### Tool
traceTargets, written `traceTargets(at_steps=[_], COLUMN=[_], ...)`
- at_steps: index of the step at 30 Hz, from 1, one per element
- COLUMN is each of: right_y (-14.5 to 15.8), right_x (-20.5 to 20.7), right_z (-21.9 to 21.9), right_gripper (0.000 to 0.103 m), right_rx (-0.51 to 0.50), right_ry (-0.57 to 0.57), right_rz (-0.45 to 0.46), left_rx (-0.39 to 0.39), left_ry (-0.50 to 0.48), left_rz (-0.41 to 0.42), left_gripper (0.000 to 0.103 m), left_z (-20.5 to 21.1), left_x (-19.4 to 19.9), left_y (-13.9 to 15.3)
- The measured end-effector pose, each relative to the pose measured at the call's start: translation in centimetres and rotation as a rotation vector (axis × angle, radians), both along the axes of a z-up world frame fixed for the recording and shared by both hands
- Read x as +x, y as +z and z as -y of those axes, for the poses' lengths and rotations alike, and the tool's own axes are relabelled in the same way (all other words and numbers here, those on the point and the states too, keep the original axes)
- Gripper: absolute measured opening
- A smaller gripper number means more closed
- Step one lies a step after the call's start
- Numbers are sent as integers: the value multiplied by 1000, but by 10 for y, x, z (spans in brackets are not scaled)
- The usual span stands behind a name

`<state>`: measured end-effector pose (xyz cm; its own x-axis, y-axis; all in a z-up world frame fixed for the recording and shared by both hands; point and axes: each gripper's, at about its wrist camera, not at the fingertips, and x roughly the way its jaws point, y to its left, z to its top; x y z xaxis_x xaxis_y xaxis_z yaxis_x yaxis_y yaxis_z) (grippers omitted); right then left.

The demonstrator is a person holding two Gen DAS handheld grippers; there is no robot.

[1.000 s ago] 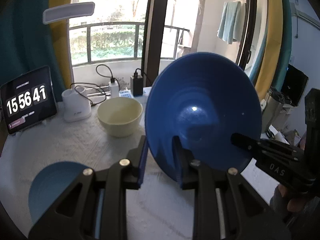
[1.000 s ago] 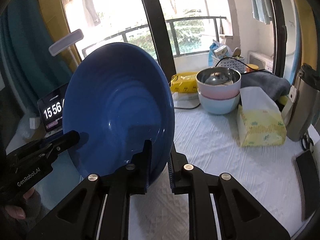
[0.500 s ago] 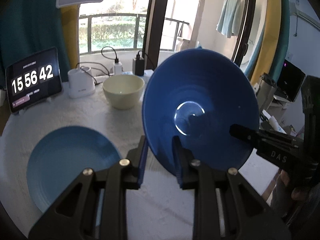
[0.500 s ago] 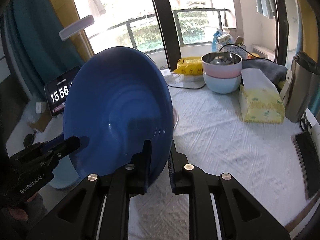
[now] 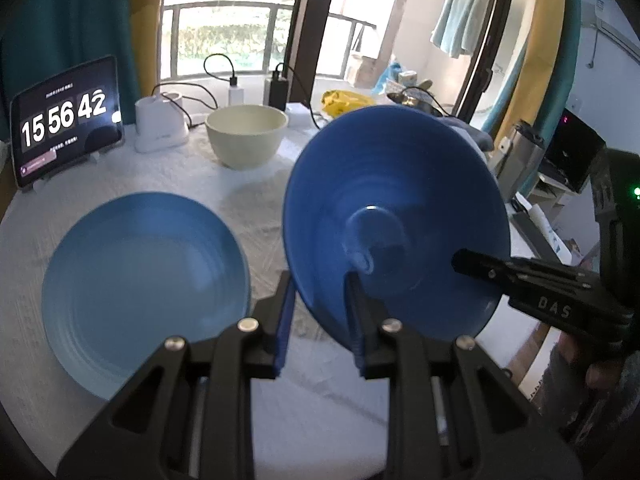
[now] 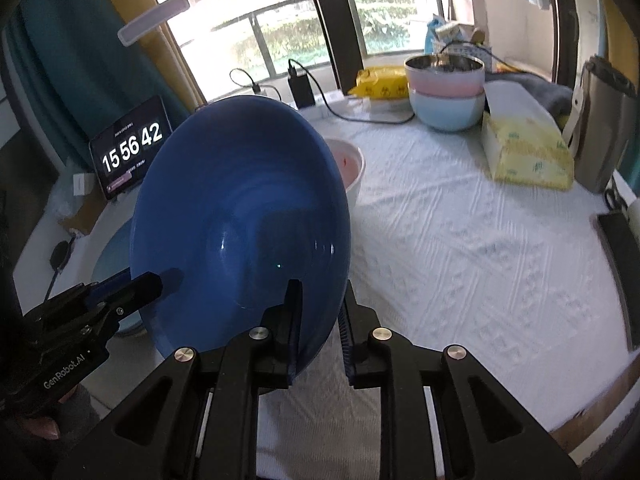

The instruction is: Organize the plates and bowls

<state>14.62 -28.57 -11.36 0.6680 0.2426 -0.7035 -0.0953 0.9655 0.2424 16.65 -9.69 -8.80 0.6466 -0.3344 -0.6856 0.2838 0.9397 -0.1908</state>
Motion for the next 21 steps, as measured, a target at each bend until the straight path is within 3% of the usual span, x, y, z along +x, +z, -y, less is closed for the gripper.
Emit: traceTargets(at_steps=[7, 12, 21], right_y=[-2, -10, -9], right_x=[-1, 7, 12], right_z=[-2, 5, 8], right_gripper=[24, 30, 30], right_rx=[-9, 59, 71], right_ry=[21, 48, 50], right_rz=[-49, -115, -101], left_rx=[-24, -9, 0], left_ry=[-1, -4, -27], left_rz=[-64, -123, -130], left_gripper=[25, 25, 27], left_z=[-4, -4, 1], left_x=[-1, 5, 9], left_y=[-8, -21, -21])
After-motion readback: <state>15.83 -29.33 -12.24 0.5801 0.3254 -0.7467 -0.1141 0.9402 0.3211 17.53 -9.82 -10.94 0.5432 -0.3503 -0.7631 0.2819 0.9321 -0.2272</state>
